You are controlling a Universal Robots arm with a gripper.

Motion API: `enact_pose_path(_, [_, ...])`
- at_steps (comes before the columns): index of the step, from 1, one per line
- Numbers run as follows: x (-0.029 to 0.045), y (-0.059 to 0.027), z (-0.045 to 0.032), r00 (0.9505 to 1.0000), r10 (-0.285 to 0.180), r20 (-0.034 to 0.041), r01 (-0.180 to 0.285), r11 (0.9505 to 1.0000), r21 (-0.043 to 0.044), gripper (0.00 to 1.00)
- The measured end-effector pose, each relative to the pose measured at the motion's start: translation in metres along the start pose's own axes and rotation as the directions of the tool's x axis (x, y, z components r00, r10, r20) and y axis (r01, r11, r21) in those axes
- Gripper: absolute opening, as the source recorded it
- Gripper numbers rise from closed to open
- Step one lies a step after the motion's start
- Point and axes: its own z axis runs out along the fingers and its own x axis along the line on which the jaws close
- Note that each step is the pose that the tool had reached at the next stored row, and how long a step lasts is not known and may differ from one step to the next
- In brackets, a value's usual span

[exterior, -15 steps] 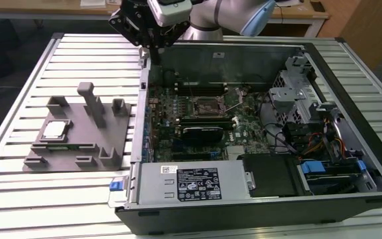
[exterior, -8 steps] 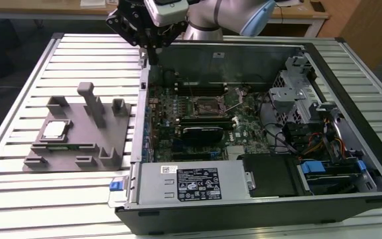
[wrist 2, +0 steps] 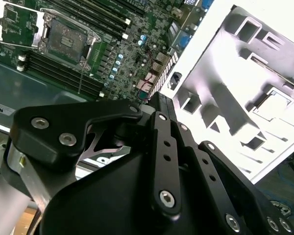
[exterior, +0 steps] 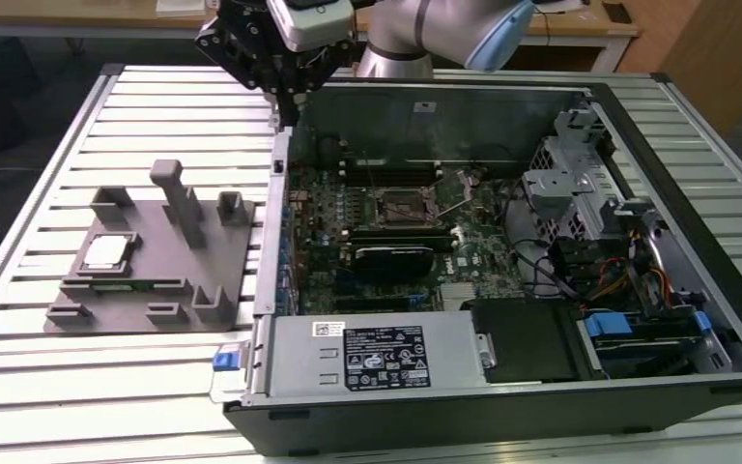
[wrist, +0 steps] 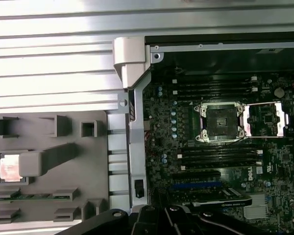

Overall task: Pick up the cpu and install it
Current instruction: 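Reach for the cpu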

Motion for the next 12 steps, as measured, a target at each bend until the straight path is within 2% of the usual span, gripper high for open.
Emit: enact_pose_path(12, [0.0118, -0.0009, -0.0003, 1.0000, 0.000, 0.0000, 0.000, 1.0000, 0.0000, 0.11])
